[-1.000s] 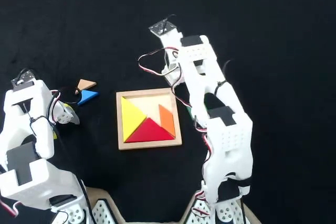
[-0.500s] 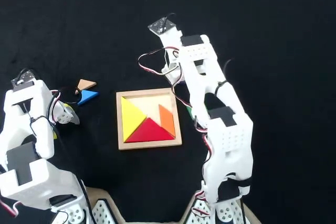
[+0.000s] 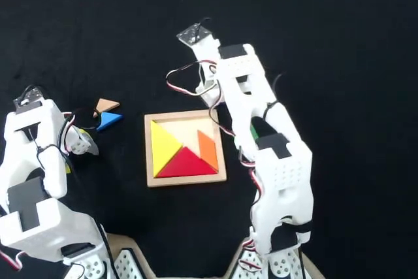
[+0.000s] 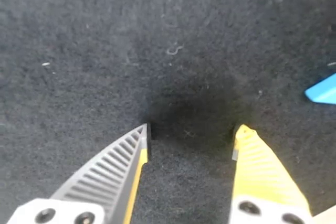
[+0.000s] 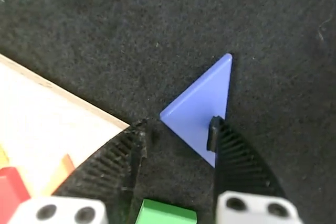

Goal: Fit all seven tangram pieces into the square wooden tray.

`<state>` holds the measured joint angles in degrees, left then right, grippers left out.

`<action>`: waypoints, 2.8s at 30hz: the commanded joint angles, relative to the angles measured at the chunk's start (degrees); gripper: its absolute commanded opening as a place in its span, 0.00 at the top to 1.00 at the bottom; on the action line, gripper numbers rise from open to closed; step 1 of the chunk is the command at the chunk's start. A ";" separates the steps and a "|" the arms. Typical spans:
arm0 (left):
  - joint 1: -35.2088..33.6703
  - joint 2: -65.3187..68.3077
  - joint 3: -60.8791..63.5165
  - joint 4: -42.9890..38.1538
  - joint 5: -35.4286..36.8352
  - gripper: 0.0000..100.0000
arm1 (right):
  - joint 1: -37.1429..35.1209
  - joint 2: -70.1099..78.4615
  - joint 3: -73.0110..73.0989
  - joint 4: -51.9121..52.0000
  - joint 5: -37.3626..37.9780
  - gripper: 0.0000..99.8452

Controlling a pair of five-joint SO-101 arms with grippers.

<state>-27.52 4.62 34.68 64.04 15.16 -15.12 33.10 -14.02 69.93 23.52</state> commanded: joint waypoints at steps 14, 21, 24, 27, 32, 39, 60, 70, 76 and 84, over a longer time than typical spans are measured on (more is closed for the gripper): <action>2.15 0.18 0.22 -1.23 -0.26 0.74 | 0.00 2.95 -2.95 -1.14 4.13 0.81; 2.15 0.18 0.22 -1.23 -0.26 0.74 | 0.35 7.43 -6.73 2.64 8.18 0.81; 2.15 0.18 0.22 -1.23 -0.26 0.74 | 0.79 8.92 -8.31 3.25 8.18 0.81; 2.07 0.18 0.22 -1.23 -0.26 0.74 | 0.97 9.89 -9.54 3.96 8.26 0.81; 2.07 0.18 0.22 -1.23 -0.26 0.74 | 1.23 11.30 -11.56 5.71 8.35 0.81; 2.07 0.18 0.22 -1.23 -0.26 0.74 | 1.85 12.88 -14.46 6.68 8.44 0.82; 2.07 0.18 0.22 -1.14 -0.26 0.74 | 5.71 2.77 -19.65 16.53 10.99 0.99; 2.07 0.18 0.22 -0.88 -0.26 0.74 | -4.13 -1.19 -19.21 28.22 10.99 0.99; 2.07 0.18 0.31 -0.79 -0.26 0.74 | -10.46 2.95 -19.30 25.85 10.99 0.99; 2.15 0.18 0.31 -0.79 -0.26 0.74 | -10.99 9.27 -19.30 23.38 5.45 0.99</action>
<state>-27.43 4.62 34.68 64.04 15.16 -25.32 42.42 -30.46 94.55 30.73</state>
